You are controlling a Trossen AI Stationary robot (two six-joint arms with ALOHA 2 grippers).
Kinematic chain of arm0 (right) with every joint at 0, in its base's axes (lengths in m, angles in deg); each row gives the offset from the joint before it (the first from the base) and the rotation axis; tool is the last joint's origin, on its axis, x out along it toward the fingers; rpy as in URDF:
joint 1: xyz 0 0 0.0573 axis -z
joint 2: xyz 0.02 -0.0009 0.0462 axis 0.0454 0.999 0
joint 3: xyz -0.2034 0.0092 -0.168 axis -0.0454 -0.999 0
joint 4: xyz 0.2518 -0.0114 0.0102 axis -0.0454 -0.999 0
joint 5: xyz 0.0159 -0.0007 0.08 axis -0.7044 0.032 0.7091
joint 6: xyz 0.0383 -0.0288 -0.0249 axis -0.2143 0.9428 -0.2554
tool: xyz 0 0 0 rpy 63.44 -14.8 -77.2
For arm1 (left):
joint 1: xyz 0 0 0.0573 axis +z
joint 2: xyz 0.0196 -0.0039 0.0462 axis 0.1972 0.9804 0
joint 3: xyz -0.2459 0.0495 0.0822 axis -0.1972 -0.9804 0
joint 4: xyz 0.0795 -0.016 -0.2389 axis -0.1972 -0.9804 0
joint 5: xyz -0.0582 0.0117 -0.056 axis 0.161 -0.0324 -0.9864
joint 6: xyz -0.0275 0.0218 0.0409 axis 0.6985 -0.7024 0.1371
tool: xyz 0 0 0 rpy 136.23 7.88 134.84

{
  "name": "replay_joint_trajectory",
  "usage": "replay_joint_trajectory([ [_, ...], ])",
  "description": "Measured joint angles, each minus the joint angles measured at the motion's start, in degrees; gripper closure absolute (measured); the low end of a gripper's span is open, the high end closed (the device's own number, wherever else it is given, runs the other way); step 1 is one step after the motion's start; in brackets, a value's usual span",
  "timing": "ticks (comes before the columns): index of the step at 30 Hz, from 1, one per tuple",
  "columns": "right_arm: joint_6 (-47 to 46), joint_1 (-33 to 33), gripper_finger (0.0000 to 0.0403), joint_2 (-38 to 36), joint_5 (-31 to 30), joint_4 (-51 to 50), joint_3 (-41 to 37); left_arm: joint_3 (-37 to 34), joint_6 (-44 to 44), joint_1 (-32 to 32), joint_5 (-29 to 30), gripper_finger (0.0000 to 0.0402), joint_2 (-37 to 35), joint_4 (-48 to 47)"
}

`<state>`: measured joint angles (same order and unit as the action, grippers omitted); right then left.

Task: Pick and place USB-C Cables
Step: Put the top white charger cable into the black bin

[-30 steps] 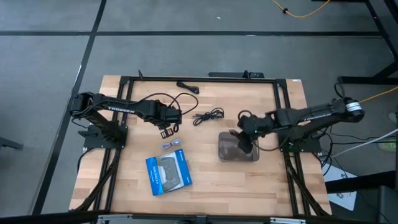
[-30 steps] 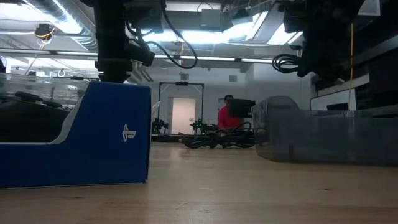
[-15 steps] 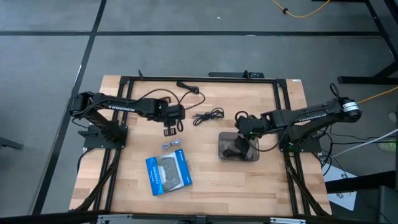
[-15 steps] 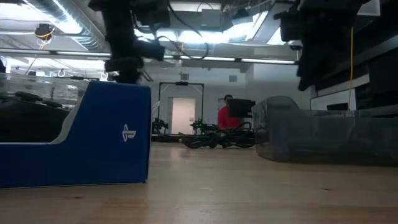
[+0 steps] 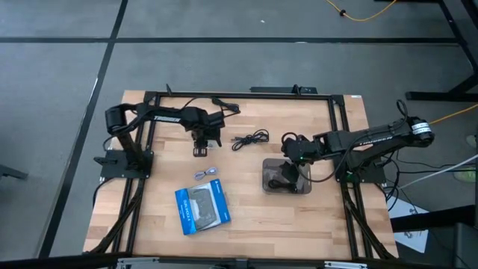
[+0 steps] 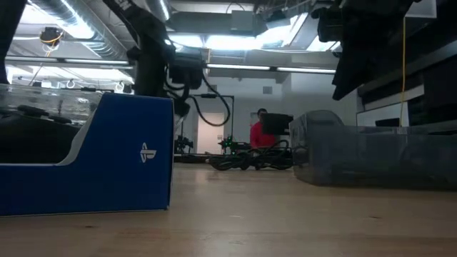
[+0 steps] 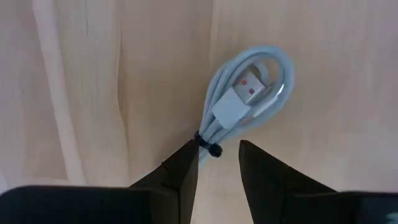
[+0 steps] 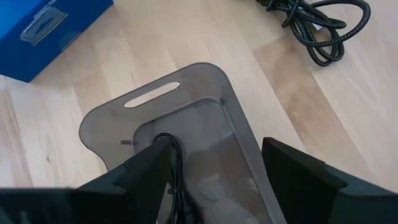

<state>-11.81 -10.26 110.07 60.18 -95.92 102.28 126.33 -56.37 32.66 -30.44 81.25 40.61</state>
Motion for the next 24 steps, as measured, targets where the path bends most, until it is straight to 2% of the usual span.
replay_joint_trajectory([
  [3,0.1,0.0,0.0146,0.0,0.0,0.0,0.0,0.1,-3.5,0.0,1.6,0.0292,2.4,0.3],
  [9,0.0,0.0,0.0146,0.0,0.0,0.1,0.0,0.6,-4.4,-0.5,2.0,0.0294,6.8,2.2],
  [11,-0.3,0.0,0.0146,0.0,0.0,0.1,0.0,0.7,-3.5,-1.4,2.0,0.0310,7.0,2.3],
  [14,-2.1,0.0,0.0146,0.0,-0.4,0.1,0.0,1.0,-3.2,-3.6,3.8,0.0367,6.1,1.8],
  [15,-3.0,0.0,0.0146,0.0,-1.3,0.1,0.0,1.3,-2.4,-4.4,4.6,0.0371,5.3,1.9],
  [16,-3.5,0.0,0.0146,0.0,-3.1,0.1,0.0,2.1,-1.7,-5.3,5.9,0.0371,4.9,1.8],
  [18,-5.0,0.0,0.0146,-0.2,-10.0,-0.1,0.0,4.1,0.2,-7.1,4.8,0.0371,2.5,3.7],
  [21,-6.3,0.6,0.0149,-0.8,-25.3,-3.8,1.8,7.2,4.5,-8.9,-1.6,0.0371,-1.9,5.7],
  [24,-6.3,0.8,0.0155,-2.0,-41.3,-8.2,5.0,9.9,9.0,-11.9,-3.4,0.0371,-2.3,11.7],
])
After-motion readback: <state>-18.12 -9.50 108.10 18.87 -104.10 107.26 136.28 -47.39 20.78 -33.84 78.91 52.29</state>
